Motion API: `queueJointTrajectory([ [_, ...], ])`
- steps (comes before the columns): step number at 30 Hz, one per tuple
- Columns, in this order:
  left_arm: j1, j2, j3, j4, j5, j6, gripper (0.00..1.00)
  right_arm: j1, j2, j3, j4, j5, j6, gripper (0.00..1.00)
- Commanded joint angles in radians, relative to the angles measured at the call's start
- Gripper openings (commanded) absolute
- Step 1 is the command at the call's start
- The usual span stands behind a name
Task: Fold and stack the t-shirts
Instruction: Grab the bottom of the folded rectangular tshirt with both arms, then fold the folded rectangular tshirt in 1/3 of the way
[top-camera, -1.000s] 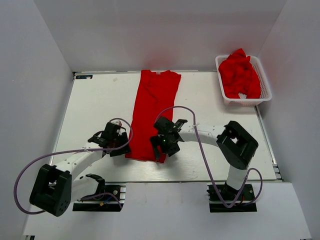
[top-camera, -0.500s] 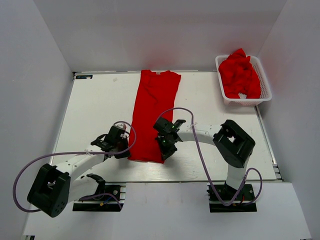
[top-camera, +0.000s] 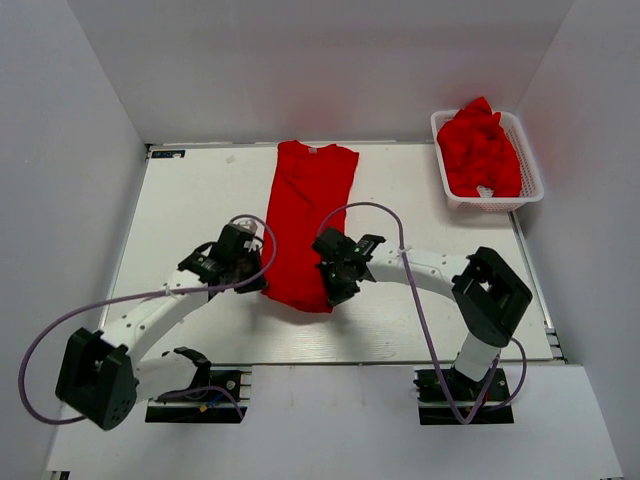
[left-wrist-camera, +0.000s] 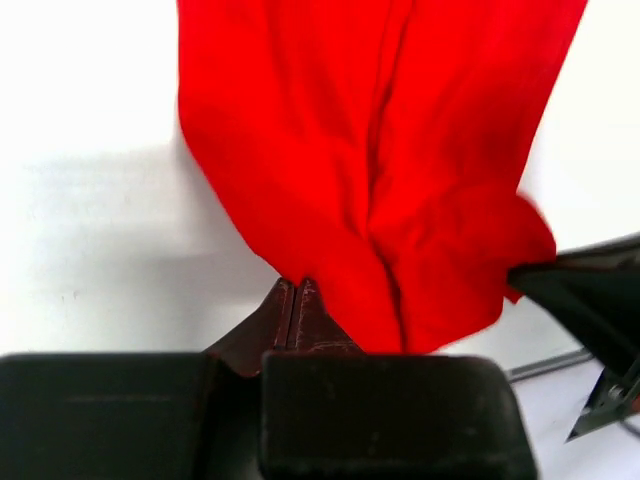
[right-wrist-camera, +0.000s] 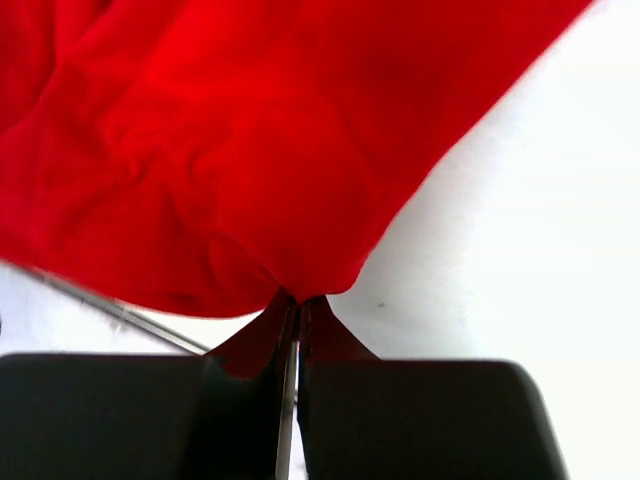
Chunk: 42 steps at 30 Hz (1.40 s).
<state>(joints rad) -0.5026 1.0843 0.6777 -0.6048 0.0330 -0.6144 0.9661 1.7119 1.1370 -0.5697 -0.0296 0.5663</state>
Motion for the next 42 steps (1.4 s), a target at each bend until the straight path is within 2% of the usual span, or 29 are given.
queueJointTrajectory([
  [1,0.016,0.116,0.123,0.010,-0.044,-0.005,0.00,-0.030,-0.018,0.067,-0.015,0.114,0.007,0.00],
  [8,0.035,0.290,0.354,0.020,-0.195,0.018,0.00,-0.142,0.078,0.245,-0.030,0.142,-0.075,0.00],
  [13,0.067,0.487,0.532,0.031,-0.214,0.051,0.00,-0.230,0.176,0.448,-0.091,0.112,-0.158,0.00],
  [18,0.101,0.614,0.683,0.056,-0.223,0.082,0.00,-0.300,0.290,0.584,-0.127,0.061,-0.230,0.00],
  [21,0.119,0.664,0.720,0.101,-0.232,0.113,0.00,-0.333,0.339,0.650,-0.124,0.002,-0.278,0.00],
  [25,0.130,0.715,0.743,0.216,-0.176,0.149,0.00,-0.363,0.396,0.701,-0.101,-0.044,-0.344,0.00],
  [32,0.160,0.792,0.810,0.293,-0.124,0.177,0.00,-0.411,0.454,0.788,-0.096,-0.064,-0.355,0.00],
  [42,0.191,0.879,0.829,0.356,-0.081,0.188,0.00,-0.474,0.535,0.837,-0.052,-0.128,-0.348,0.00],
])
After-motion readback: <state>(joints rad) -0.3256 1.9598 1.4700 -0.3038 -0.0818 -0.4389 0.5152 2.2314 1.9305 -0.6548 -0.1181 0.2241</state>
